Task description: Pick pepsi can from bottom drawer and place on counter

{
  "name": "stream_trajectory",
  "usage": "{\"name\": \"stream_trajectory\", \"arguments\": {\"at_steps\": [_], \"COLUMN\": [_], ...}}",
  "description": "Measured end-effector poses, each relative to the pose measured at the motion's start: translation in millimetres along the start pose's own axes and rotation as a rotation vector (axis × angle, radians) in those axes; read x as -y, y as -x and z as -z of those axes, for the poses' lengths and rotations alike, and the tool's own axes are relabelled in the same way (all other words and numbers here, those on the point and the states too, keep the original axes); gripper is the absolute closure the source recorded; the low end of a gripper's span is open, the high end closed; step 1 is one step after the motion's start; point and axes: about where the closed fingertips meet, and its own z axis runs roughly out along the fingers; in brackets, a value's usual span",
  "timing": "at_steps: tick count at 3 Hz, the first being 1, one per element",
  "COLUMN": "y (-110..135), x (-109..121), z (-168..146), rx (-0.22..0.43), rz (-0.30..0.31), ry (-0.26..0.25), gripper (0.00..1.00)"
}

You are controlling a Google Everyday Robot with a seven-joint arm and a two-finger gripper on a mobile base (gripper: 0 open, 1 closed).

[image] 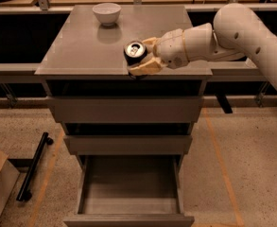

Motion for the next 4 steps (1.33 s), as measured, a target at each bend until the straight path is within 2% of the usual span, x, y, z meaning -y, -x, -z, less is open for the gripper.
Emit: {"name": "stream_trajectory", "arguments": {"at_steps": [1,2,4], "y": [-1.4,-7.8,-27.6], "x": [31.0,63.1,108.9], "z": [0.8,6.3,11.6], "rx": [0.016,0.013,-0.003], "rz": [-0.008,-0.031,-0.1], "ry": [-0.045,-0.089,-0.116], "gripper": [1.0,0.82,0.36]}}
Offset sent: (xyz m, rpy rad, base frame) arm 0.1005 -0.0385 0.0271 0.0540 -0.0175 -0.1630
